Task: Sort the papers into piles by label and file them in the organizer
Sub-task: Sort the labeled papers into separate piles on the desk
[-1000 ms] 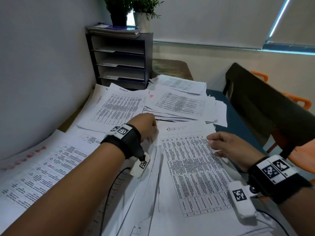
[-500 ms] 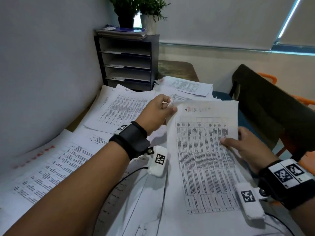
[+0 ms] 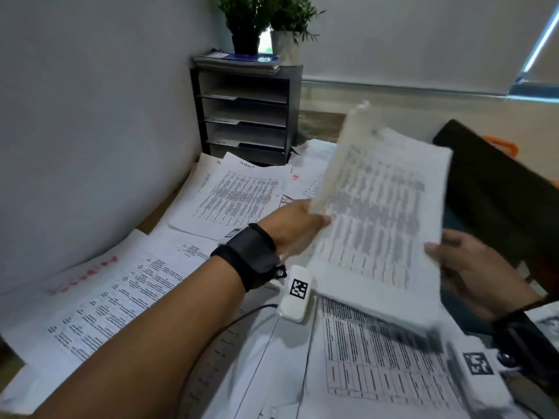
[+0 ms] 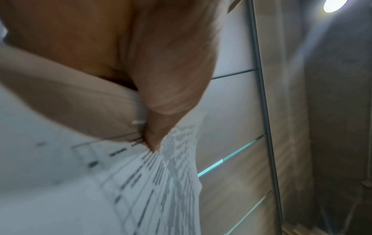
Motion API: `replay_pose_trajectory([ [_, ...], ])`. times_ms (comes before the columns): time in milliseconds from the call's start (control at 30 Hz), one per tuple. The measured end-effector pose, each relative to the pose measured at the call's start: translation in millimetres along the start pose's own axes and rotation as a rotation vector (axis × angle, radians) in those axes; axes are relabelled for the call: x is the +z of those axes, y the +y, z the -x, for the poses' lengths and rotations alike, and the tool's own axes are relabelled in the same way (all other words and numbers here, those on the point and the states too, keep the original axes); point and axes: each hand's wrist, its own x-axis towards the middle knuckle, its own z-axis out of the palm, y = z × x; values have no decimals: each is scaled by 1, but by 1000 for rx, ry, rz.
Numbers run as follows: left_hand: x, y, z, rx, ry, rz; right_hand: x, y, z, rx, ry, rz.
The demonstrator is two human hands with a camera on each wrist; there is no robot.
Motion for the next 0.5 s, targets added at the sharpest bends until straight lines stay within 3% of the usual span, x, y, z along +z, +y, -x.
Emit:
replay_pose_trajectory([
  [67,-12,2,-5,8,41,136,6,10,2,88,-155,67],
  [133,-23,8,-1,7,-22,217,12,19,2,114,-163,142],
  [267,-51,8,8,-94,-356,102,24,25,-2,81,-80,121],
  [300,-58,7,9,-103,-365,59,25,24,-1,85,-95,113],
  [400,-86,0,2,-91,-57,-22,26,18,1,132,-169,146],
  [500,-119,-12,-1,-79,310,-239,22,12,1,123,-108,288],
])
